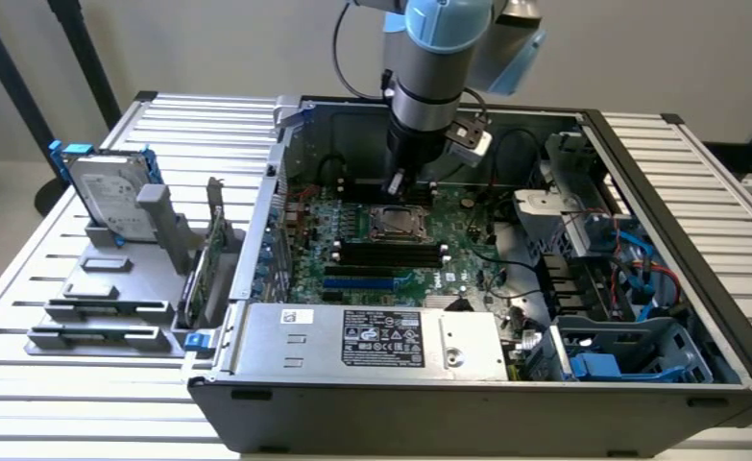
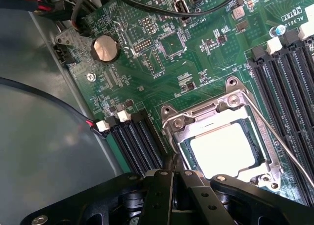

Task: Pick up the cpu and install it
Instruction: 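Install the first cpu locking lever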

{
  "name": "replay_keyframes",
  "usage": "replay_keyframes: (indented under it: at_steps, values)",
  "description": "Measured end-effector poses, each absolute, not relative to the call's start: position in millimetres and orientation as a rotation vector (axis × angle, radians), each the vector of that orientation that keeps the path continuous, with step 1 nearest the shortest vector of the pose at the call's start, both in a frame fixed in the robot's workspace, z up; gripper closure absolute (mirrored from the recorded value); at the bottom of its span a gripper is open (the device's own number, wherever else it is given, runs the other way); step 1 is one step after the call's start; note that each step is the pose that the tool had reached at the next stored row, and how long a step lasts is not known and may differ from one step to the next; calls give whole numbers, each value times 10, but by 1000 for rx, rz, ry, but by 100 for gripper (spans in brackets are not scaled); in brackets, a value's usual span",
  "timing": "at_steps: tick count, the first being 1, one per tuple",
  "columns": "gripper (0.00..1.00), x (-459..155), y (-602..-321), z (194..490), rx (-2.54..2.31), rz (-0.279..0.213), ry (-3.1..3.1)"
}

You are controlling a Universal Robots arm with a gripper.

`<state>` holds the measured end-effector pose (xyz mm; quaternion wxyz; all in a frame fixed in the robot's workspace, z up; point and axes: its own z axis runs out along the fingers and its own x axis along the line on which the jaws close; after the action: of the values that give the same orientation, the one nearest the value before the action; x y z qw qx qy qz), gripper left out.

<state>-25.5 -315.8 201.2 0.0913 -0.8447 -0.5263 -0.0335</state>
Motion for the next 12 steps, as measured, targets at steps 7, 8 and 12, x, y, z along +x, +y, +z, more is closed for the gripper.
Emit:
replay_keyframes:
  at_steps: [7,8,12]
  values:
    - [89,-225,-3175,2009,-2498,-97,-1582]
    - [89,-221,-3177,2007,-2496,-97,-1584]
    - [89,-199,-3178,2000,-2489,-96,-1595]
